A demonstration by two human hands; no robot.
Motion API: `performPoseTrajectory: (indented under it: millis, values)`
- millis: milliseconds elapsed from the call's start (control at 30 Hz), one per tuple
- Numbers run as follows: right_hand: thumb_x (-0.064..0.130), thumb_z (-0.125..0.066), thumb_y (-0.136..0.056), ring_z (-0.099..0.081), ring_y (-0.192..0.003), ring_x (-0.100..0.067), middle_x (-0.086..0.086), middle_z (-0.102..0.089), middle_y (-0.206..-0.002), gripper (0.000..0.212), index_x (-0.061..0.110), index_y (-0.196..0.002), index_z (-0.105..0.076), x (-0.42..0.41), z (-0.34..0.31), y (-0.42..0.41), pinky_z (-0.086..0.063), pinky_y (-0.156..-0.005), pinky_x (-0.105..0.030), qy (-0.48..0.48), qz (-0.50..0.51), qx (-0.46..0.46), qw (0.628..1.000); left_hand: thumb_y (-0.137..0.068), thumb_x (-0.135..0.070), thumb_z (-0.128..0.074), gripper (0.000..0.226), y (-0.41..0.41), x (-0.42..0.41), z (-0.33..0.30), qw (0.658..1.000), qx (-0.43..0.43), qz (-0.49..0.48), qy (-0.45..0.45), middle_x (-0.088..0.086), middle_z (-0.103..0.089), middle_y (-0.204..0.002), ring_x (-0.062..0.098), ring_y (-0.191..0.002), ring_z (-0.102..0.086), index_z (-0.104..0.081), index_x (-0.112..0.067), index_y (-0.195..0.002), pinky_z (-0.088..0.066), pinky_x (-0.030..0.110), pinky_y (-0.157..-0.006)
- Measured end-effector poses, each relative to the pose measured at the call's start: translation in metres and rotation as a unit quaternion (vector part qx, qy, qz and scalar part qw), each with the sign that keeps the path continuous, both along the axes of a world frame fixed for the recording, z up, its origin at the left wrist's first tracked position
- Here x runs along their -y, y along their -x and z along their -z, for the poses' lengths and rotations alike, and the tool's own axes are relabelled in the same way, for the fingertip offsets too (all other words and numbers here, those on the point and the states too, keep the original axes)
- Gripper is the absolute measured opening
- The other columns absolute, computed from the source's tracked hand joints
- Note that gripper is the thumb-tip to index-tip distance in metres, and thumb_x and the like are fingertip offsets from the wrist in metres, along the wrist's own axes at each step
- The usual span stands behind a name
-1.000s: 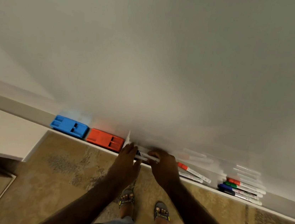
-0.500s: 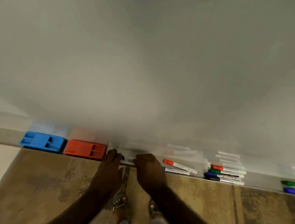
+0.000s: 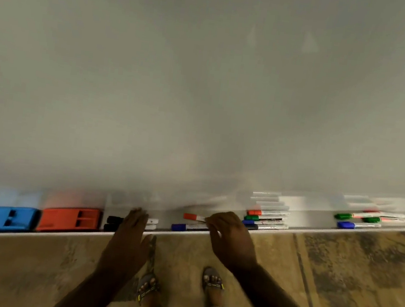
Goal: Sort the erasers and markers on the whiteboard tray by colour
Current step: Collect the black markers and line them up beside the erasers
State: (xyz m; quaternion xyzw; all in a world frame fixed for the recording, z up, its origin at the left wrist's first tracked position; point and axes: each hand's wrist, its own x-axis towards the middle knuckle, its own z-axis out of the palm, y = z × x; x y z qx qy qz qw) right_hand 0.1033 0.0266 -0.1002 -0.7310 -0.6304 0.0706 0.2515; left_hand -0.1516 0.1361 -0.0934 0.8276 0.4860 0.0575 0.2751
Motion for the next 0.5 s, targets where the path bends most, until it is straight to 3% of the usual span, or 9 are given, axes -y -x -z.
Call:
performPoseTrajectory:
  millis: [167,267,367,433,500]
  values:
    - [0.007,-0.073,-0.084,-0.056,-0.086,-0.019,0.004,-0.068,-0.092,0.021,0.023,-0.097,-0.069,0.046,0.001,-0.084,-0.05,-0.074,-0.036,0.015,0.046,0.047,0.998,-0.103,-0.027,-0.052,0.052,-0.048,0.025,-0.007,0.999,0.036,0.024,-0.003,0.005,-0.036,-0.162,0.019,-0.151,-0.027,-0.041,-0.013,-0.152,-0.011,0.024,-0.119]
    - [0.01,-0.071,-0.087,-0.057,-0.087,-0.02,0.003,-0.068,-0.094,0.015,0.02,-0.099,-0.071,0.066,0.0,-0.118,-0.052,-0.074,-0.037,0.041,0.042,0.075,0.995,-0.102,-0.027,-0.055,0.048,-0.079,0.04,-0.01,0.998,0.035,0.049,0.001,0.004,-0.05,-0.152,0.02,-0.141,-0.044,-0.049,-0.015,-0.148,-0.029,0.029,-0.117]
    - [0.011,-0.072,-0.086,-0.059,-0.091,-0.021,0.004,-0.069,-0.099,0.019,0.019,-0.103,-0.072,0.079,0.0,-0.146,-0.053,-0.078,-0.034,0.057,0.033,0.086,0.994,-0.095,-0.019,-0.066,0.033,-0.118,0.057,-0.012,0.991,0.052,0.12,-0.037,0.005,-0.068,-0.127,0.022,-0.118,-0.064,-0.067,-0.013,-0.128,-0.047,0.032,-0.101]
    - [0.014,-0.073,-0.086,-0.06,-0.095,-0.02,0.004,-0.07,-0.104,0.021,0.019,-0.107,-0.073,0.084,0.001,-0.159,-0.055,-0.081,-0.034,0.074,0.026,0.086,0.993,-0.096,-0.021,-0.064,0.03,-0.144,0.063,-0.009,0.982,0.044,0.169,-0.066,0.003,-0.07,-0.123,0.021,-0.114,-0.066,-0.067,-0.015,-0.126,-0.05,0.033,-0.099]
    - [0.018,-0.074,-0.087,-0.06,-0.099,-0.019,0.004,-0.07,-0.108,0.023,0.019,-0.109,-0.074,0.09,0.004,-0.169,-0.055,-0.083,-0.034,0.088,0.018,0.083,0.992,-0.101,-0.026,-0.052,0.035,-0.171,0.067,-0.004,0.978,0.023,0.199,-0.062,0.002,-0.065,-0.133,0.02,-0.122,-0.059,-0.06,-0.016,-0.134,-0.044,0.035,-0.106]
